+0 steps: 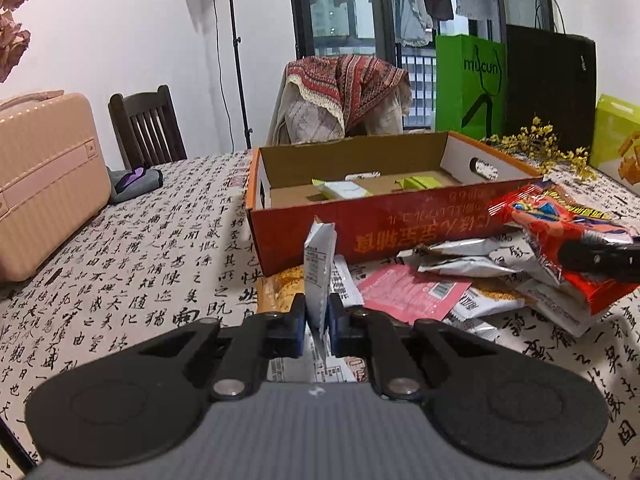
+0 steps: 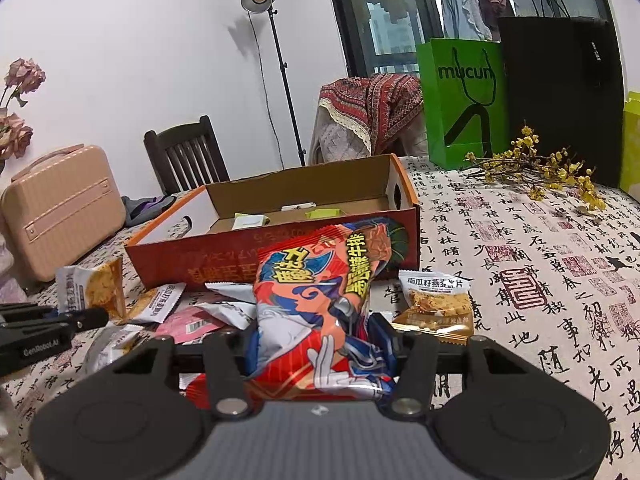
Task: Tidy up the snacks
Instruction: 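Grasp a white sachet with the left gripper while the right holds the cartoon bag, then lower the cartoon bag and white sachet into the box and open both grippers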
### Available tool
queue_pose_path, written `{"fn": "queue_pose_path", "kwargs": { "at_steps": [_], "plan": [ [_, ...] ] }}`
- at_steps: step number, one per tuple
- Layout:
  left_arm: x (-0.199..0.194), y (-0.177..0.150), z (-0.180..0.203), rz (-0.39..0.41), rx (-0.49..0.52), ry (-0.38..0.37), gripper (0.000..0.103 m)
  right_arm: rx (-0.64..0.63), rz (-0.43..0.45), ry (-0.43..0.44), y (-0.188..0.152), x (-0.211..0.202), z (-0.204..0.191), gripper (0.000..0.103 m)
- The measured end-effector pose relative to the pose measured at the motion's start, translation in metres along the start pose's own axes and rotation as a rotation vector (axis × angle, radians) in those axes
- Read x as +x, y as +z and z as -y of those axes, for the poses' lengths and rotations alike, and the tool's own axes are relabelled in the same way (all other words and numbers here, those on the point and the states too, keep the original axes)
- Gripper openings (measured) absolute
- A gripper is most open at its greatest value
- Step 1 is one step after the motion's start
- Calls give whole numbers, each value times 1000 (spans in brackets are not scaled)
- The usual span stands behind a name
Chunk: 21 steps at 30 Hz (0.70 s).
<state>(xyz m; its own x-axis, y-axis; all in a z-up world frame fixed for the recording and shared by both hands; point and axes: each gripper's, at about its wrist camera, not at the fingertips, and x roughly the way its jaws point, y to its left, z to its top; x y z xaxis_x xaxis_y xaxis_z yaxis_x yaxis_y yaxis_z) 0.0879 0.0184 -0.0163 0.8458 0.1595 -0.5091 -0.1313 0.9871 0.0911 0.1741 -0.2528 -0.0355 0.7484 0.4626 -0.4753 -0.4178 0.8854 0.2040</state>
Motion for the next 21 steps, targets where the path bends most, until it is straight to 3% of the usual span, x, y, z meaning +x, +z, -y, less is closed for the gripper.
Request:
{"fn": "queue_pose_path", "kwargs": {
  "at_steps": [12,21],
  "plan": [
    [-12,14,-8,65,-46,-39,12,-33,32,27,9,-5,-13,52],
    [-11,43,-8,138,-73,-67,12,-39,84,49,29,-3,-19,52]
  ]
}}
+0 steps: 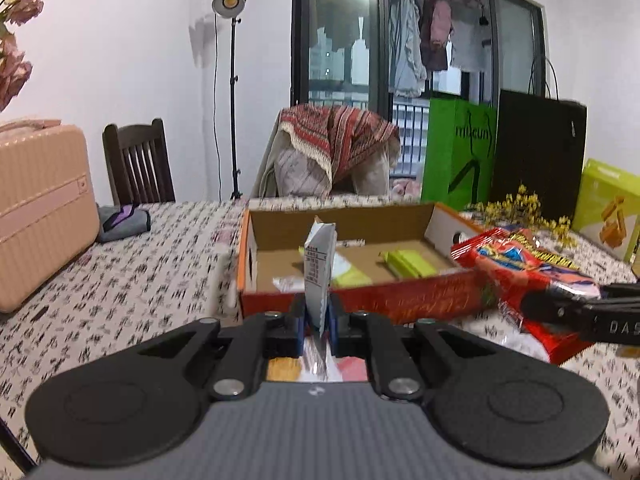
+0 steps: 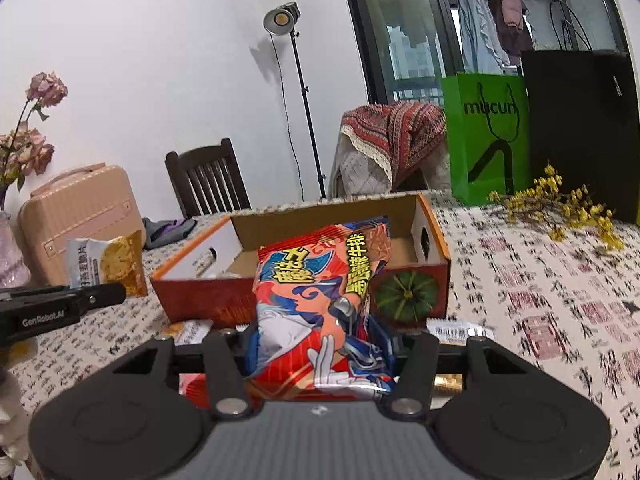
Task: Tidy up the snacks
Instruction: 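Lower the cartoon bag and white sachet into the box and open both grippers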
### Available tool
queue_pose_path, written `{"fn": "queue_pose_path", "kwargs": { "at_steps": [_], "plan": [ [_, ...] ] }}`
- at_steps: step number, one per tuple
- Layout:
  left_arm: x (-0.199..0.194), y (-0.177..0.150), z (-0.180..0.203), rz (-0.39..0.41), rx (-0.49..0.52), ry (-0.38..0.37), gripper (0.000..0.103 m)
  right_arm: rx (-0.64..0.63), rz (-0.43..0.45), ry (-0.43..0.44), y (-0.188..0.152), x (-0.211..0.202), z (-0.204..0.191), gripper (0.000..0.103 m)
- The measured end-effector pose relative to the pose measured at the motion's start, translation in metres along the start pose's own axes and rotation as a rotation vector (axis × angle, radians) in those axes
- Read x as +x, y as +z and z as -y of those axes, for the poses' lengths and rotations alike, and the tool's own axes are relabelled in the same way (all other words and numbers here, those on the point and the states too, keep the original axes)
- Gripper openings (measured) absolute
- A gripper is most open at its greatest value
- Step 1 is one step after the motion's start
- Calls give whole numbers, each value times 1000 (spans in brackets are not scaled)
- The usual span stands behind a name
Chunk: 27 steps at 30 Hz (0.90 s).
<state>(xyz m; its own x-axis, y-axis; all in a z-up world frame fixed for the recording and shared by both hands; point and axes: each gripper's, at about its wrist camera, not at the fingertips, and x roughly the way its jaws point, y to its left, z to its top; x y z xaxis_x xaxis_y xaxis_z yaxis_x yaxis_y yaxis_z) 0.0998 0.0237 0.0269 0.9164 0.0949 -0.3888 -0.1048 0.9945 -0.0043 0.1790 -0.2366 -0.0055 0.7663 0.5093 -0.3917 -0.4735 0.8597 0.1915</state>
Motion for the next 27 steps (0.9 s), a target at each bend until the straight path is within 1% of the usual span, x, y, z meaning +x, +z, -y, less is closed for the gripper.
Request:
{"fn": "queue_pose_path", "kwargs": {
  "at_steps": [8,12,17,21,24,27],
  "plan": [
    [24,37,4,39,-30,-13,12,-21,56,13,31,16,-4,52],
    [43,60,8,59,-45,-23,12,-23,67,12,54,35,-2,52],
    [73,80,13,56,-63,-27,12,-20,76,6,79,62,2,52],
    [100,84,10,37,-83,-10,12,-9,65,-9,87,92,10,52],
    [120,78,6,18,-82,-5,12,-12,53,-30,80,112,15,52],
    [141,70,4,-29,-74,-6,12,1,23,-19,71,127,24,52]
  ]
}}
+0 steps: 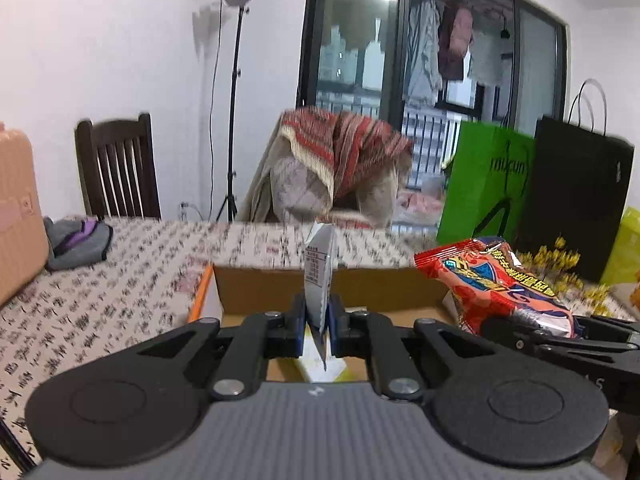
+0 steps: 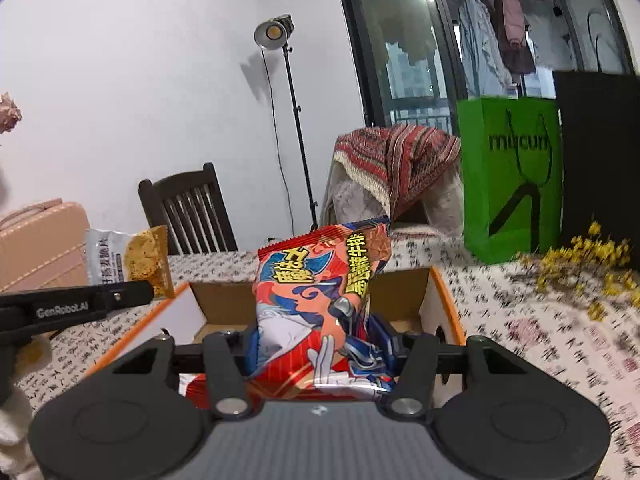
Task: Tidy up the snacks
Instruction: 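Lower the cartoon bag and white sachet into the box and open both grippers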
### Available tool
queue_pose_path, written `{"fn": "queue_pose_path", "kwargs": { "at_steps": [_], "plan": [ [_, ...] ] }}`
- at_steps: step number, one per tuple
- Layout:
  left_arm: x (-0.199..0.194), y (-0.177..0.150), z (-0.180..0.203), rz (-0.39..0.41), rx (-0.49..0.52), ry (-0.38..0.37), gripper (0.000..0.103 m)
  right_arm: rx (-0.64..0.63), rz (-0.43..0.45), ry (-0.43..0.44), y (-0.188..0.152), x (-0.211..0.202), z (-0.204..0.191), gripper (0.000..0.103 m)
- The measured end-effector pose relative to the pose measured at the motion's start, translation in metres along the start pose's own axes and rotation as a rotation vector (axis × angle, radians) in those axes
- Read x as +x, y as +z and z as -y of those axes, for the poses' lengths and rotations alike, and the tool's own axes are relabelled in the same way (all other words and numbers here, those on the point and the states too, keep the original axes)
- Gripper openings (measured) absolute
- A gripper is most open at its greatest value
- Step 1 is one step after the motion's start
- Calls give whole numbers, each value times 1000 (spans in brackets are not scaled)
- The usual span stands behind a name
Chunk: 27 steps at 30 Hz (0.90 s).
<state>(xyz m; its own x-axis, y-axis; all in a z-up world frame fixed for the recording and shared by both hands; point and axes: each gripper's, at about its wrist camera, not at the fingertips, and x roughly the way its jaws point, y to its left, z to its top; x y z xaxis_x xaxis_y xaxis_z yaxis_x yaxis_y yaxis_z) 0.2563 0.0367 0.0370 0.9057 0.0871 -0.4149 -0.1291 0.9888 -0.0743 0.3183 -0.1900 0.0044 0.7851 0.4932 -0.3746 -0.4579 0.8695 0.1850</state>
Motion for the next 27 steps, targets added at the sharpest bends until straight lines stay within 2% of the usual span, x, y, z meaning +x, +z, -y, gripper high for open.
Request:
{"fn": "queue_pose_path", "kwargs": {
  "at_steps": [3,4,5,6,7,9,13,22,27],
  "plan": [
    [12,-6,-3,-36,1,1,14,29,-41,18,-4,10,9,54],
    [13,-8,-5,-35,0,-1,24,36,-54,25,-5,12,12,55],
    [12,-10,-7,-31,-6,-4,51,37,-58,22,-5,12,13,59],
    [9,-10,-9,-22,-23,7,68,39,-53,15,-6,11,14,76],
    [6,-10,-10,-7,-38,24,101,45,-46,12,-6,10,15,100],
    [-1,-11,-15,32,-61,70,103,69,-34,11,-5,5,18,103],
    [-3,-9,-20,6,-90,59,103,98,-12,13,-4,-4,23,103],
    [-10,-5,-20,13,-97,75,103,90,13,4,1,-13,23,103],
    [-26,3,-13,44,-93,82,103,54,62,-10,12,-36,16,103]
  ]
}}
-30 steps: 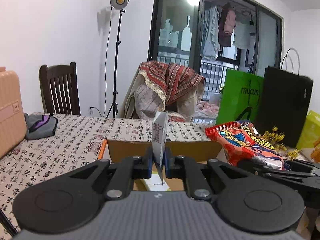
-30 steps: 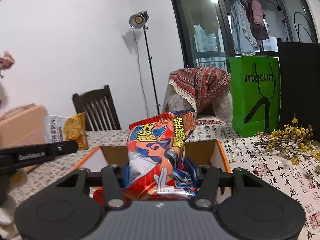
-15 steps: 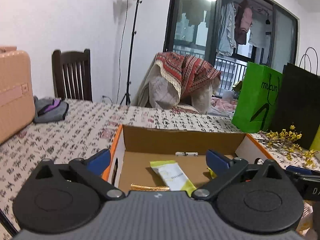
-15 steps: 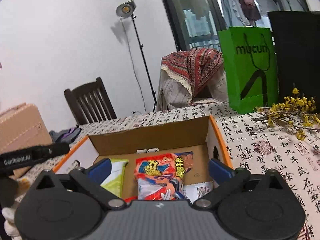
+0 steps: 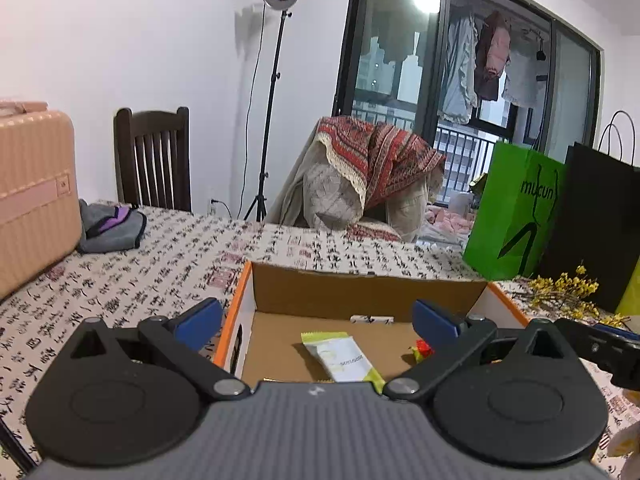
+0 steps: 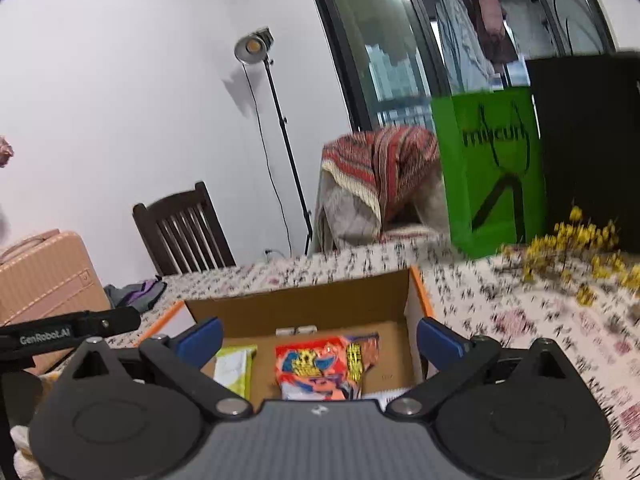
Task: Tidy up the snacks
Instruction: 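Lower the cartoon bag and white sachet into the box and open both grippers, then grasp a white sachet with the right gripper while the left grasps another sachet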
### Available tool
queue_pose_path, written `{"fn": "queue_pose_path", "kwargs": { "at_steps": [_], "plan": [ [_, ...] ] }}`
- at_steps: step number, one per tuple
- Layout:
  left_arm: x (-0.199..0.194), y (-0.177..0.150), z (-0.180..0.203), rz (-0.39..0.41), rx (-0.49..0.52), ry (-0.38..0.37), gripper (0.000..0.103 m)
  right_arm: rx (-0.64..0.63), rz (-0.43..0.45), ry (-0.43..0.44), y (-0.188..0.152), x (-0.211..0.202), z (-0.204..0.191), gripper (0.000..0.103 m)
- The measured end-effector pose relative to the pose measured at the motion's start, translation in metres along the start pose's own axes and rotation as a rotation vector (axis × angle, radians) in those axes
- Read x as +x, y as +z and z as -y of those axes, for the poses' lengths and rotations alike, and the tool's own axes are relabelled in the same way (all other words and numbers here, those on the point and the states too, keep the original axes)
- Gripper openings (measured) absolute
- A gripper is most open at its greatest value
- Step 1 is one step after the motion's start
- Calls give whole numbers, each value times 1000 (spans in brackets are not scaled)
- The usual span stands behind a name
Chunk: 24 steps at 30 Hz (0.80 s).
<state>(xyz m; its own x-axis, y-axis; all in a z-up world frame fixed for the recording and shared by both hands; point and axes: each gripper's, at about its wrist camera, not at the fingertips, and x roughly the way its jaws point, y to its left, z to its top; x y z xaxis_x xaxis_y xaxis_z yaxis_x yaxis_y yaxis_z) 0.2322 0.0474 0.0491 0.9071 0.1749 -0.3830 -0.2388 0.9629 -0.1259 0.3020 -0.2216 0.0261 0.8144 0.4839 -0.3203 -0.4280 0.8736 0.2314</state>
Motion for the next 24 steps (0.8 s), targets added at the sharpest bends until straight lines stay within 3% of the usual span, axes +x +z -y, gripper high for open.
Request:
{"fn": "queue_pose_path", "kwargs": {
  "at_steps": [4,14,24],
  "plan": [
    [-19,2,-2,20,-5,-4,103,-19,18,6,1,-23,-7,103],
    [-56,-16,-22,-22,-13,2,103,-39,-35,-11,-22,-64,-16,103],
    [-76,-46,-42,-99,-12,15,103,-53,-160,-46,-65,-79,-21,103]
  ]
}}
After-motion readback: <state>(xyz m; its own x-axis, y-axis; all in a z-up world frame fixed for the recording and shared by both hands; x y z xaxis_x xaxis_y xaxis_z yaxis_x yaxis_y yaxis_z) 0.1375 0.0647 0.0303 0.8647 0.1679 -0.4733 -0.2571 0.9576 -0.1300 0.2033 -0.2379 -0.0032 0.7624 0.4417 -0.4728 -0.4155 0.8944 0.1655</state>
